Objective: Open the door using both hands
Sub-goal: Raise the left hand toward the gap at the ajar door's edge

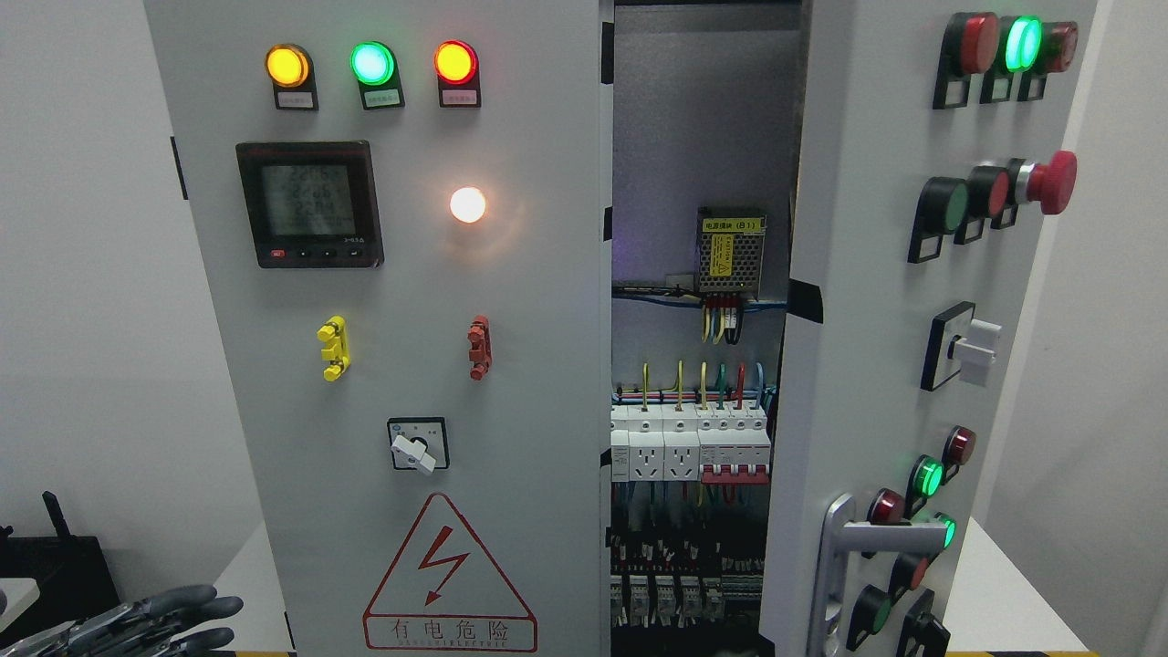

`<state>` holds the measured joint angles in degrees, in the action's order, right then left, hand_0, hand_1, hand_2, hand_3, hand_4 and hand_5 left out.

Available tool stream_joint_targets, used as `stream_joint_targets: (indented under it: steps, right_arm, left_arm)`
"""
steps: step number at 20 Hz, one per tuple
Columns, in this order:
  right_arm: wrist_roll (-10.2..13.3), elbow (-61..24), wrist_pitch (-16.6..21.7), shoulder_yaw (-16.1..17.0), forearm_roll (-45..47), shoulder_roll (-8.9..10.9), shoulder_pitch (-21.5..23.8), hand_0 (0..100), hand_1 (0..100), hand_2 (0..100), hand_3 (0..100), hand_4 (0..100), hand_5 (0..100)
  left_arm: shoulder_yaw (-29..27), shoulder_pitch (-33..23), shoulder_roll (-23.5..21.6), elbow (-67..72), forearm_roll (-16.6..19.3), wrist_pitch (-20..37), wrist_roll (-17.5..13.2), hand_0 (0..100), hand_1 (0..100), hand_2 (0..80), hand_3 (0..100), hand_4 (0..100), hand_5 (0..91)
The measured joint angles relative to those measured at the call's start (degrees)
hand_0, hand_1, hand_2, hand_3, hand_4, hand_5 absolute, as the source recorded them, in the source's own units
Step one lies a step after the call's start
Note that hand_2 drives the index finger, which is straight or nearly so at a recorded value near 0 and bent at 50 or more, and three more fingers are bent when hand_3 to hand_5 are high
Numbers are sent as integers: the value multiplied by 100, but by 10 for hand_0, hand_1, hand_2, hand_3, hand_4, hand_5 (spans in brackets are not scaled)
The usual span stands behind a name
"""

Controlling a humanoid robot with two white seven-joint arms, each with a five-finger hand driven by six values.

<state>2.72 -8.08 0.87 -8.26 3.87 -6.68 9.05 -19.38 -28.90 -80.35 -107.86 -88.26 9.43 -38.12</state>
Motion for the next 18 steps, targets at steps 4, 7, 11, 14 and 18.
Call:
stream_joint_targets:
  steps: [4, 7, 11, 14, 18]
  right_arm:
    - [0, 0, 0, 0, 0, 0, 0, 0, 0, 0, 0, 0, 0]
    - [0, 0, 0, 0, 0, 0, 0, 0, 0, 0, 0, 0, 0]
    - [0, 0, -3, 0, 0, 0, 0, 0, 0, 0, 0, 0, 0]
    - [0, 0, -3, 0, 0, 0, 0, 0, 0, 0, 0, 0, 0]
    - [0, 0, -6, 0, 1, 0, 0, 0, 0, 0, 0, 0, 0]
  left_arm:
    - [577, 1090, 0, -10, -43, -271, -16, 0, 0, 0, 0, 33, 0]
    - [1167, 2121, 95, -8, -45, -736, 10, 0, 0, 0, 0, 33, 0]
    - [1841, 3125, 268, 5, -31, -1071, 44, 0, 0, 0, 0, 33, 0]
    - [2410, 3982, 448, 33, 37, -1328, 74, 0, 0, 0, 0, 33, 0]
    - [3401, 5396, 812, 196, 178, -1547, 160, 0, 0, 0, 0, 33, 0]
